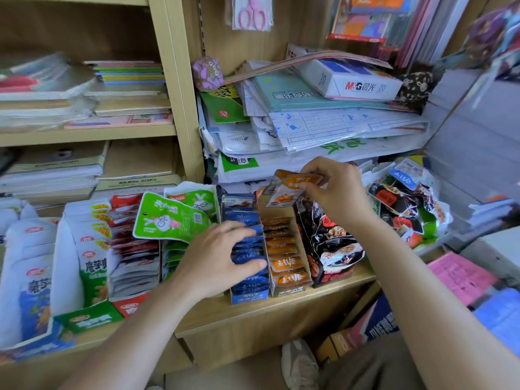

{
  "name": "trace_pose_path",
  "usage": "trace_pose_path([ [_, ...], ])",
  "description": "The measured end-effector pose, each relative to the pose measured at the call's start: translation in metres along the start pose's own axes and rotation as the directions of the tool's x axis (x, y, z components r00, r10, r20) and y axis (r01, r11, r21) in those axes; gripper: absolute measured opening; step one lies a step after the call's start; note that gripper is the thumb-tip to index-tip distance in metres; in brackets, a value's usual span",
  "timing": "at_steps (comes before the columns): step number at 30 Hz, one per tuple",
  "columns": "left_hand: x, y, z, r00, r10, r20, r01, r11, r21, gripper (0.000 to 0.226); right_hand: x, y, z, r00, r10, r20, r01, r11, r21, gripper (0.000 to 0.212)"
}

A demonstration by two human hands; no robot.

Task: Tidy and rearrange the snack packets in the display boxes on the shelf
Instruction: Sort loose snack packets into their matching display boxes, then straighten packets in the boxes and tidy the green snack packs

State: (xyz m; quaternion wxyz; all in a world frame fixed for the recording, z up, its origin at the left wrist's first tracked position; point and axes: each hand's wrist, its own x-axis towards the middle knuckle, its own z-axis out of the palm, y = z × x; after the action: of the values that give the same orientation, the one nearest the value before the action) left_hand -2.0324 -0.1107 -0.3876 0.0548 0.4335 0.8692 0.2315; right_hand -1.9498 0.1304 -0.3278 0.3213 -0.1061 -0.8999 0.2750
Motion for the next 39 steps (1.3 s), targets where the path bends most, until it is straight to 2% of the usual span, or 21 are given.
trace_pose_path([
  [4, -0.005, 0.001, 0.002, 1.0, -0.004, 0.015, 0.004, 0.999, 0.042, 0.067, 0.004, 0.003, 0.008, 0.998, -0.032, 0.049, 0.036, 0.995, -0.091, 0.017],
  [7, -0.006, -0.001, 0.002, 1.0, 0.01, -0.002, -0.01, 1.0, 0.021, 0.062, 0.003, 0.005, 0.025, 0.979, -0.089, 0.182, 0.127, 0.97, -0.207, 0.018],
  [9, -0.006, -0.003, 0.002, 1.0, 0.017, -0.003, -0.017, 1.0, 0.009, 0.061, 0.001, 0.005, 0.037, 0.953, -0.04, 0.301, 0.133, 0.946, -0.297, 0.017],
  [11, -0.007, -0.004, 0.001, 1.0, 0.022, 0.007, -0.022, 1.0, 0.008, 0.062, 0.0, 0.003, 0.042, 0.937, 0.029, 0.347, 0.102, 0.93, -0.353, 0.03],
  [13, -0.009, -0.006, -0.001, 0.999, 0.032, 0.02, -0.033, 0.999, 0.012, 0.063, -0.001, -0.001, 0.039, 0.954, 0.005, 0.301, 0.088, 0.952, -0.294, 0.036],
  [17, -0.019, -0.013, -0.01, 0.997, 0.064, 0.034, -0.063, 0.998, -0.022, 0.059, -0.016, -0.016, 0.037, 0.955, -0.134, 0.265, 0.171, 0.978, -0.122, 0.029],
  [21, -0.041, -0.027, -0.029, 0.994, 0.041, -0.105, -0.044, 0.999, -0.032, 0.043, -0.037, -0.041, 0.049, 0.932, -0.197, 0.303, 0.196, 0.98, 0.033, 0.03],
  [24, -0.064, -0.044, -0.046, 0.955, -0.033, -0.295, 0.026, 0.999, -0.026, 0.035, -0.051, -0.067, 0.069, 0.916, -0.258, 0.308, 0.235, 0.966, 0.111, 0.033],
  [27, -0.088, -0.069, -0.06, 0.841, -0.137, -0.523, 0.132, 0.99, -0.048, 0.03, -0.061, -0.096, 0.097, 0.858, -0.349, 0.376, 0.318, 0.937, 0.144, 0.048],
  [29, -0.105, -0.091, -0.069, 0.762, -0.239, -0.602, 0.27, 0.962, -0.04, 0.031, -0.067, -0.116, 0.118, 0.807, -0.419, 0.415, 0.428, 0.9, 0.077, 0.06],
  [31, -0.124, -0.115, -0.076, 0.711, -0.354, -0.607, 0.429, 0.903, -0.024, 0.043, -0.073, -0.135, 0.139, 0.751, -0.478, 0.455, 0.542, 0.84, -0.014, 0.069],
  [35, -0.164, -0.161, -0.08, 0.623, -0.571, -0.535, 0.682, 0.732, 0.013, 0.071, -0.082, -0.159, 0.176, 0.686, -0.481, 0.546, 0.629, 0.77, -0.111, 0.074],
  [37, -0.18, -0.174, -0.077, 0.625, -0.639, -0.447, 0.714, 0.7, -0.003, 0.073, -0.084, -0.161, 0.187, 0.673, -0.466, 0.575, 0.663, 0.725, -0.188, 0.072],
  [39, -0.192, -0.18, -0.07, 0.662, -0.669, -0.337, 0.686, 0.722, -0.086, 0.077, -0.084, -0.165, 0.191, 0.678, -0.443, 0.587, 0.671, 0.699, -0.248, 0.065],
])
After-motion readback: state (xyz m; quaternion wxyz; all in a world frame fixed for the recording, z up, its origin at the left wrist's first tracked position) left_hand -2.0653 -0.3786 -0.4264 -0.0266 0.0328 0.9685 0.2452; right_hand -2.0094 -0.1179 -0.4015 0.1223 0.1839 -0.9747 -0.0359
